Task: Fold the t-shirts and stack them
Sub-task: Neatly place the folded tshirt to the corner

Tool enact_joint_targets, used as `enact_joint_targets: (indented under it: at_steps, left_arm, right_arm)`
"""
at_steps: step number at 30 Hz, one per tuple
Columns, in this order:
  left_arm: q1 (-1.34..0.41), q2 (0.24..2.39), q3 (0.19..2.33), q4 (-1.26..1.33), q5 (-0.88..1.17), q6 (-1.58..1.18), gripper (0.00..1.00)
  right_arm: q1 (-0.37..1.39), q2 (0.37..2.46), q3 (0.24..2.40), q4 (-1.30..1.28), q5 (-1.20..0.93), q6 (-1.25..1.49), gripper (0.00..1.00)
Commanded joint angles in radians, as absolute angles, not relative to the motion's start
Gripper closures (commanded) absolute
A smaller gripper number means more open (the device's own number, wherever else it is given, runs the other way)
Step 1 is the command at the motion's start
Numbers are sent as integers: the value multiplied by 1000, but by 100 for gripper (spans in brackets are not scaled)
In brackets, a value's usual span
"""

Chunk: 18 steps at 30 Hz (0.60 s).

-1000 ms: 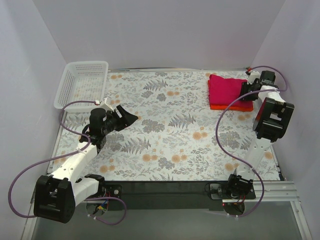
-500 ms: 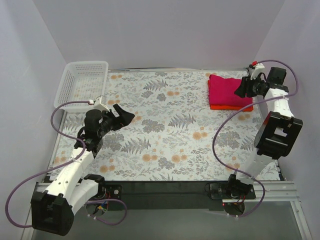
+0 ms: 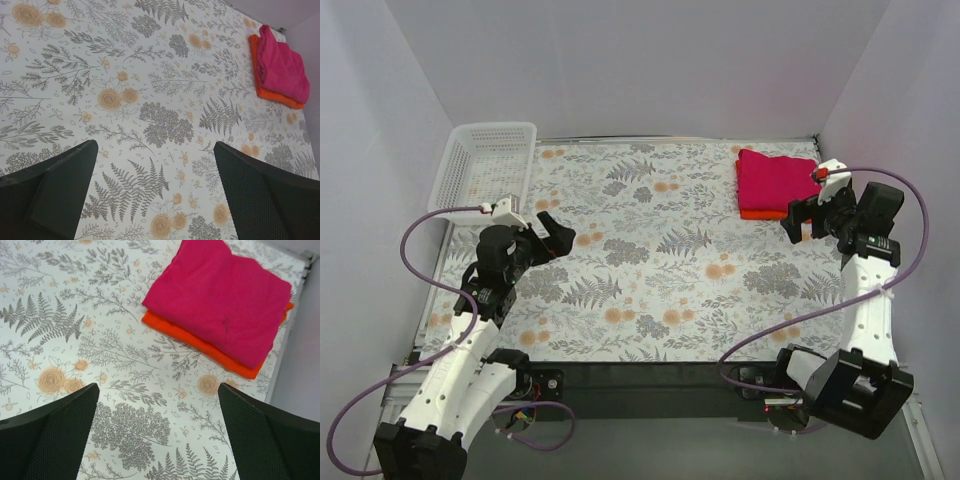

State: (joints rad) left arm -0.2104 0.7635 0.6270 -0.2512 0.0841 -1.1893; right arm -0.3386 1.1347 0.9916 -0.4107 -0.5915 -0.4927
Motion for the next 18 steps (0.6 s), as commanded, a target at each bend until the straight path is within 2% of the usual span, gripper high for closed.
enact_joint_targets:
  at_steps: [1,3,13,18]
  left_arm:
    - [-202,713,670,-337,35,-1131,4]
    - [-202,690,661,-347,28,-1123,4]
    - [-202,623,627,-388,17,-1112,4]
    - [-204,629,620,-385,20,-1104,4]
  right_arm:
    - [-344,1042,921,-393,-546,-499,7]
    - [-344,991,896,-393,-535,-474,2]
    - [-347,934,793,-342,-391,-258,2]
    - [-347,874,727,-240,-246,-166,2]
